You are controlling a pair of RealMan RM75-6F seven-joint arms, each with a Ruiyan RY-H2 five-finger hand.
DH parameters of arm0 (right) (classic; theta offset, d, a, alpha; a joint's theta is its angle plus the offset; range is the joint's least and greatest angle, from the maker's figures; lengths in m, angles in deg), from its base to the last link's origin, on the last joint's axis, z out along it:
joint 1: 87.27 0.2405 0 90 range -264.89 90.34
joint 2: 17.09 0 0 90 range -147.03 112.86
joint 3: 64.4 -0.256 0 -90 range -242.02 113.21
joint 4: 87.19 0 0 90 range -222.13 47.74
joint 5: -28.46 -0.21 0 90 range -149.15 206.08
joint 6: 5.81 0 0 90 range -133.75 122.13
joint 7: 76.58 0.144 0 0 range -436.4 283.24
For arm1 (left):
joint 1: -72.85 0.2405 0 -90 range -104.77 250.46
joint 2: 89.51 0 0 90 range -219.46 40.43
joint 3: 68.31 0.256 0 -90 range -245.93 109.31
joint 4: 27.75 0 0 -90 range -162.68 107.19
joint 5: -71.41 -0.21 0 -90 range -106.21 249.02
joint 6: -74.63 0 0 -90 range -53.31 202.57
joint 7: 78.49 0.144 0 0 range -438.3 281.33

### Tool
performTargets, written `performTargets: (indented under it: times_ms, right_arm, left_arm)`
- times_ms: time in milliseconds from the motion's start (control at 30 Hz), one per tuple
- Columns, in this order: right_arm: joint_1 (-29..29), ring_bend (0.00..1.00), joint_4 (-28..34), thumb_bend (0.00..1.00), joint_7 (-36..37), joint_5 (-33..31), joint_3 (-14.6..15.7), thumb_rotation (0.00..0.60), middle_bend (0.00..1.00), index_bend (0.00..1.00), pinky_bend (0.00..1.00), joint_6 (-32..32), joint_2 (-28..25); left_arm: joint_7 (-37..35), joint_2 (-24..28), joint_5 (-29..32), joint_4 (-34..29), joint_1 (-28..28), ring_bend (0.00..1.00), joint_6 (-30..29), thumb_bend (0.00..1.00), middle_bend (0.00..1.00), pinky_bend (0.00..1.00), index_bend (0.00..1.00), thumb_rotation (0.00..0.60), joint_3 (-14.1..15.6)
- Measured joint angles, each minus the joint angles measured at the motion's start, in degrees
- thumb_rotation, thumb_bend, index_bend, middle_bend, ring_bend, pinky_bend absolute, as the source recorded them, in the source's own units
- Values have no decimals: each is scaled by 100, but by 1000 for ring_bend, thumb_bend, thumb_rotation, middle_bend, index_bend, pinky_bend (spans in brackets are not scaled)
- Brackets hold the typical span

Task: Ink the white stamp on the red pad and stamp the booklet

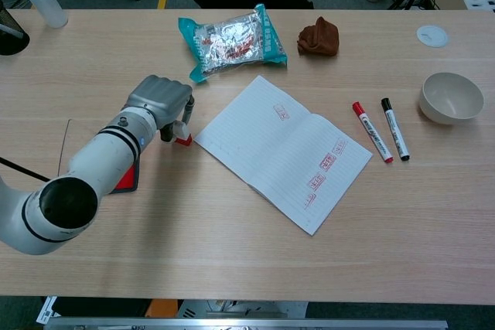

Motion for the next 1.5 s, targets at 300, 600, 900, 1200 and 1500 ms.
performTargets:
  times_ms: [300, 600, 900, 1200, 1500]
  right_arm:
    - [-13, 288, -28, 200, 29, -15, -1, 600, 359, 238, 303, 0, 6]
    - [-14, 288, -31, 200, 34, -13, -2, 600, 359, 238, 303, -5, 0]
    - [-32, 288, -37, 200, 46, -20, 1, 600, 359, 238, 303, 6, -7]
    - [-39, 288, -42, 200, 61, -22, 4, 600, 359, 238, 303, 1, -10]
    - [-50, 288, -76, 200, 91, -43, 0, 600, 359, 238, 303, -1, -9]
  left_arm:
    - [33, -42, -104, 9, 73, 1000, -24, 221, 1000, 1000, 551, 600, -42]
    - [35, -120, -219, 52, 148, 1000, -24, 233, 1000, 1000, 572, 600, -56]
    - [22, -145, -304, 92, 210, 1000, 36, 248, 1000, 1000, 575, 600, -68]
    - [-16, -182, -416, 133, 263, 1000, 69, 262, 1000, 1000, 591, 600, -91]
    - [-73, -250, -522, 226, 307, 1000, 140, 262, 1000, 1000, 617, 600, -108]
